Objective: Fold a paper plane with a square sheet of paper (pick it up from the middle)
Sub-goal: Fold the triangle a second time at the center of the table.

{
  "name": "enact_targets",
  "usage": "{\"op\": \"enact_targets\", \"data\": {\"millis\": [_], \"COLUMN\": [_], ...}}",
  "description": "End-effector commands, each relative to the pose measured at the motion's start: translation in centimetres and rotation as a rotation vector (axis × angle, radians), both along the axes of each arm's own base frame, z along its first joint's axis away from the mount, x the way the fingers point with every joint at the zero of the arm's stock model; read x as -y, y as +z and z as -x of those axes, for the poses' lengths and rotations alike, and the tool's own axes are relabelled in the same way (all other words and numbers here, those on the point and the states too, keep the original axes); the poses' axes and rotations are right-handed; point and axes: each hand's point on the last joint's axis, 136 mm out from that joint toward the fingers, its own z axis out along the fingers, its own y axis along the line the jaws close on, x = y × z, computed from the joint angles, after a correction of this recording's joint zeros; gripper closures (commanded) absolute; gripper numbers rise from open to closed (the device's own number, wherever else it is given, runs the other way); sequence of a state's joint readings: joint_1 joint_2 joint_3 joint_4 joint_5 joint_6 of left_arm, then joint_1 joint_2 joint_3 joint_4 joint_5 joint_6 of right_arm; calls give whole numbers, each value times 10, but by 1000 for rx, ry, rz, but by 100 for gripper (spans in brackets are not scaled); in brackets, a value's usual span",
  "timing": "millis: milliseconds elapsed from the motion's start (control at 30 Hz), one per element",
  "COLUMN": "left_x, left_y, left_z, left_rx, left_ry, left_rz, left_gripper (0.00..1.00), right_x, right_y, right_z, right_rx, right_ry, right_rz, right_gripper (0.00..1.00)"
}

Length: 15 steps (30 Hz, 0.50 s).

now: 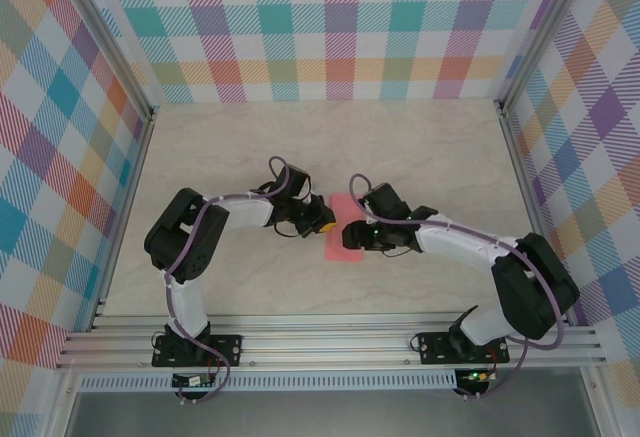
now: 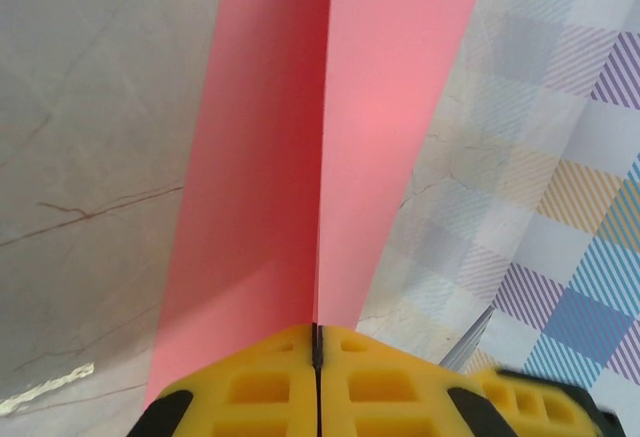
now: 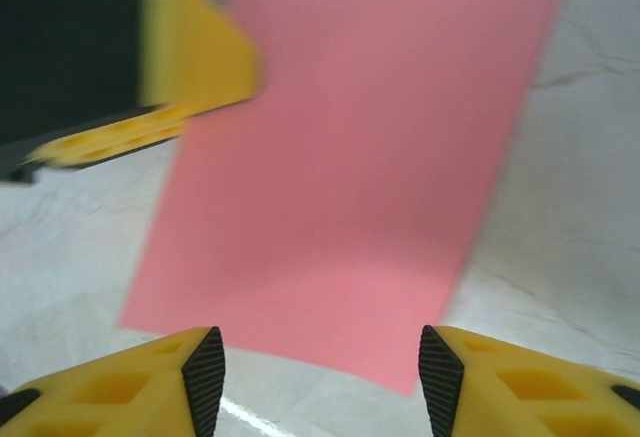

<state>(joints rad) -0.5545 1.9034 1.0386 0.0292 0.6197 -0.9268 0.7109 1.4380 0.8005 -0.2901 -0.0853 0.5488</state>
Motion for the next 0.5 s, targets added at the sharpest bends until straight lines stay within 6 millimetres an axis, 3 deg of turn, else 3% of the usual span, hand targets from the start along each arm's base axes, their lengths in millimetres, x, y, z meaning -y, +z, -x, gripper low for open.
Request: {"op": "enact_targets", "data": {"millis": [0, 233, 467], "left_x": [-3, -2, -2], "left_y": [1, 2, 4], "left_z": [-1, -1, 1], "left_rx": [-19, -23, -22], "left_ry": [-5, -6, -10], "left_rz": [-1, 0, 5], "left_gripper": [95, 95, 95], "right_x": [-15, -42, -41], "right_y": [13, 9, 4], "right_z": [-1, 12, 4], "right_rx": [148, 225, 262], "right_ry": [76, 155, 133], "right_rz": [57, 162, 265], "right_gripper": [38, 33, 38]}}
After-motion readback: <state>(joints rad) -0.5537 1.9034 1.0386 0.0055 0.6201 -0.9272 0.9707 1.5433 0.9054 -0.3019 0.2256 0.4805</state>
